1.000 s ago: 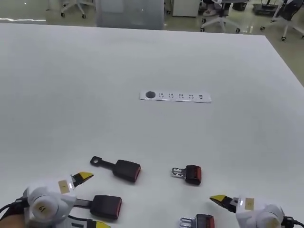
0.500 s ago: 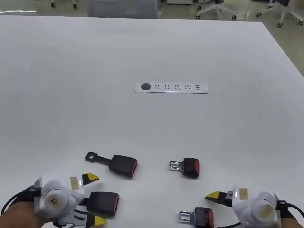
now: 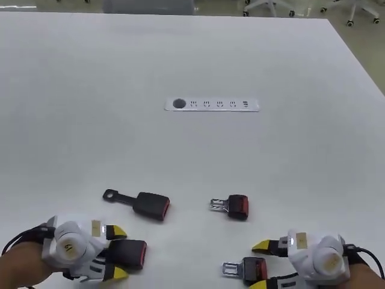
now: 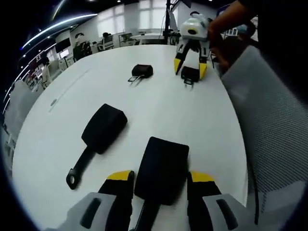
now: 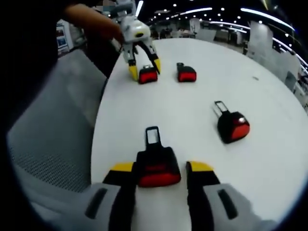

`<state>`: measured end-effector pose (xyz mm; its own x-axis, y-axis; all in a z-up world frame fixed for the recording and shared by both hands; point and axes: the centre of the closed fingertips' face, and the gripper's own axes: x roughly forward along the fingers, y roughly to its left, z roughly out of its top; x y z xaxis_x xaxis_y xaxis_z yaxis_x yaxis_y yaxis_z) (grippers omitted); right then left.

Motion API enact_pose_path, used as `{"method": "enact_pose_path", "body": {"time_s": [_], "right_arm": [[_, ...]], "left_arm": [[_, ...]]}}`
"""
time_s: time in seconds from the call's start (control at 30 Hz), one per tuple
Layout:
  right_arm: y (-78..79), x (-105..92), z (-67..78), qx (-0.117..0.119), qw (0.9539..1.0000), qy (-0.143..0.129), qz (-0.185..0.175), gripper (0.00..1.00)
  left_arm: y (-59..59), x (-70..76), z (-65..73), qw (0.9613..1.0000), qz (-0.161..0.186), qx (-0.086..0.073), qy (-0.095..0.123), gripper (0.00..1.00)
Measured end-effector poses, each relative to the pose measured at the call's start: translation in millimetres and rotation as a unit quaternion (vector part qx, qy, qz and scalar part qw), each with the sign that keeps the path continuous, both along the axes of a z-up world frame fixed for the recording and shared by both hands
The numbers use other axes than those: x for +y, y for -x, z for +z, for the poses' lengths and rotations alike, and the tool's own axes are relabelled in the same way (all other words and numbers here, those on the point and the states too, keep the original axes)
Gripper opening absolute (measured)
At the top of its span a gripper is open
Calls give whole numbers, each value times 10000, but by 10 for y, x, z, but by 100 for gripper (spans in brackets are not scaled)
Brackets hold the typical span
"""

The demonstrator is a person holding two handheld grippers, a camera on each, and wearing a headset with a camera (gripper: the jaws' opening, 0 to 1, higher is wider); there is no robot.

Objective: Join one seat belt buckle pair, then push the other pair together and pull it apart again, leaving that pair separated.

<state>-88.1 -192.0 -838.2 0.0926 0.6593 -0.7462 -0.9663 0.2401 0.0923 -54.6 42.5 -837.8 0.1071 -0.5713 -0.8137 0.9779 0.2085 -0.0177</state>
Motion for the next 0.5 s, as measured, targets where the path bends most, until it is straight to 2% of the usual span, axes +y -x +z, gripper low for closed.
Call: {"method": "enact_pose_path", "body": {"time_s": [0.1, 0.5], "right_arm": [[-27, 19, -7, -68, 10000, 7, 28, 37], [-55, 30, 10, -80, 9995, -198, 215, 36]], "left_arm": [[4, 4, 6, 10000, -48, -13, -4, 45], [-32, 20, -3, 10000, -34, -39, 9, 39]]}}
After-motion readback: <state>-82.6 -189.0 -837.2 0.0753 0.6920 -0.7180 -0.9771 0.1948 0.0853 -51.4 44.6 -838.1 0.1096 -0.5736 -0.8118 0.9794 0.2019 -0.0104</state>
